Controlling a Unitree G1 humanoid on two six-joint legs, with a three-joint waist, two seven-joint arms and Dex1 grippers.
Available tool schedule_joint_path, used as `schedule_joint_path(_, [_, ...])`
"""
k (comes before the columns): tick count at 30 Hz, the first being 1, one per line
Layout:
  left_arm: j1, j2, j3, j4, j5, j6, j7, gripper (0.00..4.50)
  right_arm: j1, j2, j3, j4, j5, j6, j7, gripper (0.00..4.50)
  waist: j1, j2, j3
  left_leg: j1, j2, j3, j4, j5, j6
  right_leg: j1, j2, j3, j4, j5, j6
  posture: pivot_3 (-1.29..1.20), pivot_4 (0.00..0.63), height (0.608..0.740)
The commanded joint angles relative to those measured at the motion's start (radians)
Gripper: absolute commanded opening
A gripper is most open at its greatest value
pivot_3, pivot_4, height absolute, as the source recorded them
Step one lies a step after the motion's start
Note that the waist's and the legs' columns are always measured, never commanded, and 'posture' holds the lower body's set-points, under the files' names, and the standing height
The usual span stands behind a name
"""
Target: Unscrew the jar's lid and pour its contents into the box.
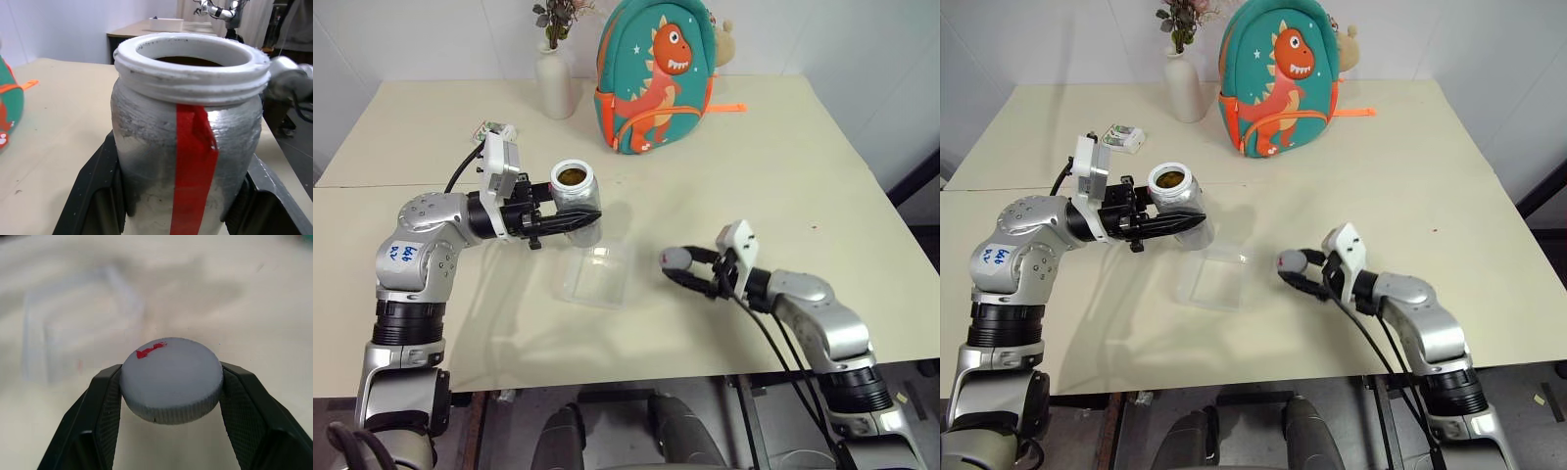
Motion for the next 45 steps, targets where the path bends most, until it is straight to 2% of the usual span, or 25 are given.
schedule_joint_path(1, [-0.027,0.001,0.013,-0.018,-0.017,0.001,0.01,1.99,-0.013,-0.011,-0.024,0.017,-0.014,-0.051,0.009,2.52,-0.002,0.0,0.0,0.0,0.0,0.0,0.0,0.0,0.0,0.0,0.0,0.0,0.0,0.0,0.0,0.0,0.15,0.74])
schedule_joint_path(4, [-0.03,-0.002,0.012,-0.014,-0.017,0.002,0.013,1.99,-0.017,-0.029,-0.036,0.051,-0.016,-0.051,0.024,2.52,-0.001,0.0,0.0,0.001,0.0,0.0,0.0,0.0,0.0,0.0,0.0,0.0,0.0,0.0,0.0,0.0,0.15,0.74])
schedule_joint_path(5, [-0.033,-0.003,0.011,-0.012,-0.017,0.001,0.013,1.99,-0.019,-0.036,-0.041,0.053,-0.006,-0.041,0.033,3.23,0.0,0.0,0.0,0.001,0.0,0.0,0.0,0.0,0.0,0.0,0.0,0.0,0.0,0.0,0.0,0.0,0.15,0.74])
schedule_joint_path(7, [-0.038,-0.007,0.01,-0.007,-0.019,0.002,0.012,1.99,-0.03,-0.048,-0.064,0.044,0.012,-0.03,0.038,3.77,-0.001,0.0,0.0,0.001,0.0,0.0,0.0,0.0,0.0,0.0,0.0,0.0,0.0,0.0,0.0,0.0,0.15,0.74])
schedule_joint_path(8, [-0.039,-0.008,0.01,-0.005,-0.02,0.001,0.01,1.99,-0.033,-0.059,-0.08,0.02,0.026,-0.029,0.045,4.2,-0.001,0.0,0.0,0.001,0.0,0.0,0.0,0.0,0.0,0.0,0.0,0.0,0.0,0.0,0.0,0.0,0.15,0.74])
schedule_joint_path(10, [-0.04,-0.01,0.008,-0.003,-0.02,0.001,0.008,1.99,-0.036,-0.079,-0.106,-0.021,0.05,-0.024,0.058,4.47,0.0,0.0,0.0,0.001,0.0,0.0,0.0,0.0,0.0,0.0,0.0,0.0,0.0,0.0,0.0,0.0,0.15,0.74])
schedule_joint_path(15, [-0.043,0.013,0.017,0.014,-0.011,0.004,-0.001,1.99,-0.058,-0.162,-0.196,-0.192,0.168,0.043,0.101,4.47,-0.001,0.0,0.0,0.001,0.0,0.0,0.0,0.0,0.0,0.0,0.0,0.0,0.0,0.0,0.0,0.0,0.15,0.74])
schedule_joint_path(20, [0.005,0.099,0.043,-0.012,0.019,0.033,0.03,1.99,-0.103,-0.265,-0.264,-0.288,0.279,0.117,0.15,4.47,-0.004,0.0,0.0,0.001,0.0,0.0,0.0,0.0,0.0,0.0,0.0,0.0,0.0,0.0,0.0,0.0,0.15,0.74])
schedule_joint_path(26, [0.045,0.14,0.109,-0.045,0.003,0.049,0.094,1.99,-0.135,-0.31,-0.267,-0.297,0.297,0.107,0.187,4.47,0.001,0.0,0.0,0.001,0.0,0.0,0.0,0.0,0.0,0.0,0.0,0.001,0.0,0.0,0.0,0.0,0.15,0.74])
schedule_joint_path(30, [0.135,0.165,0.103,-0.135,0.06,0.031,0.161,1.99,-0.161,-0.306,-0.242,-0.298,0.294,0.102,0.205,4.47,0.0,0.0,0.0,0.001,0.0,0.0,0.0,0.0,0.0,0.0,-0.001,0.001,0.0,0.0,0.0,0.0,0.15,0.74])
schedule_joint_path(40, [0.157,0.168,0.01,-0.234,0.266,-0.075,0.319,1.99,-0.155,-0.248,-0.199,-0.285,0.271,0.096,0.16,4.47,0.002,0.0,0.0,0.001,0.0,0.001,0.0,0.0,0.0,0.0,-0.001,0.001,0.0,0.0,0.0,0.0,0.15,0.74])
schedule_joint_path(43, [0.147,0.173,-0.038,-0.242,0.399,-0.161,0.39,1.99,-0.152,-0.235,-0.197,-0.275,0.265,0.091,0.148,4.47,0.001,0.0,0.0,0.001,0.0,0.001,0.0,0.0,0.0,0.0,-0.001,0.001,0.0,0.0,0.0,0.0,0.15,0.74])
schedule_joint_path(45, [0.129,0.176,-0.078,-0.226,0.535,-0.264,0.477,1.99,-0.154,-0.226,-0.196,-0.266,0.264,0.091,0.137,4.47,0.001,0.0,0.0,0.001,0.0,0.001,0.0,0.0,0.0,0.0,-0.001,0.002,0.0,0.0,0.0,0.0,0.15,0.74])
